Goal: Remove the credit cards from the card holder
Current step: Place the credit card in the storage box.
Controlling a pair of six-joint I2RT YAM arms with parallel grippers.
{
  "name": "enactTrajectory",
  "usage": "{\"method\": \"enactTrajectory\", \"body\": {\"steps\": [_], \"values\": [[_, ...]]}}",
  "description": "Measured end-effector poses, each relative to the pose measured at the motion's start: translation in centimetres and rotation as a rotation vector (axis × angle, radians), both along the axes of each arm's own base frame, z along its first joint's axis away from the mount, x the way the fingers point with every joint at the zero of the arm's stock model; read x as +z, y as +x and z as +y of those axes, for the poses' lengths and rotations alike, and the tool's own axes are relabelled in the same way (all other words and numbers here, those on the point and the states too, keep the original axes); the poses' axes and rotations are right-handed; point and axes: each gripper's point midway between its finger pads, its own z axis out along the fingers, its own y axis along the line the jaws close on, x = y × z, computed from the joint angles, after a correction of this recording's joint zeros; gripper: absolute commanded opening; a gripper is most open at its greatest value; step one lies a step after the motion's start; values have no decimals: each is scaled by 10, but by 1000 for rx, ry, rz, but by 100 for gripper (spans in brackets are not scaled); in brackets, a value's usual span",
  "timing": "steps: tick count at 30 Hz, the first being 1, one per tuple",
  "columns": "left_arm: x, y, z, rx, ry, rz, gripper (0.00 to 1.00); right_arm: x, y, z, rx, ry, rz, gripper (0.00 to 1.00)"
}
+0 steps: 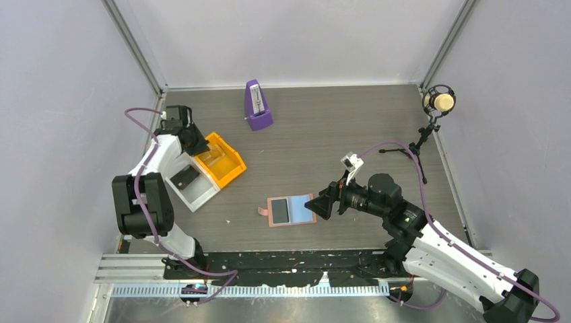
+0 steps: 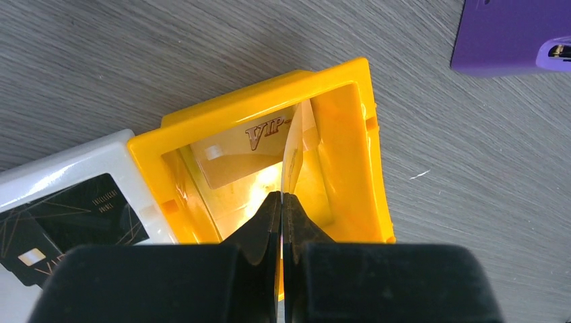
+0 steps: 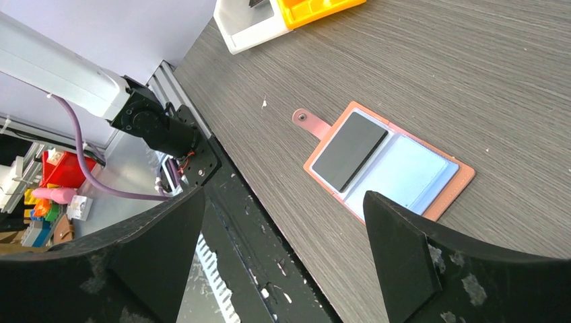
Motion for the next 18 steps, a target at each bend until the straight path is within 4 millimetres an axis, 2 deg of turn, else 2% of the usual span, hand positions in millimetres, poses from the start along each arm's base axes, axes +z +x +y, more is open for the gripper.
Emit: {"method": "enactTrajectory", "body": {"steps": [18], "values": [[-4,6,5,58,2,-3,0,2,2,-6,-31,-1,-12,95]]}}
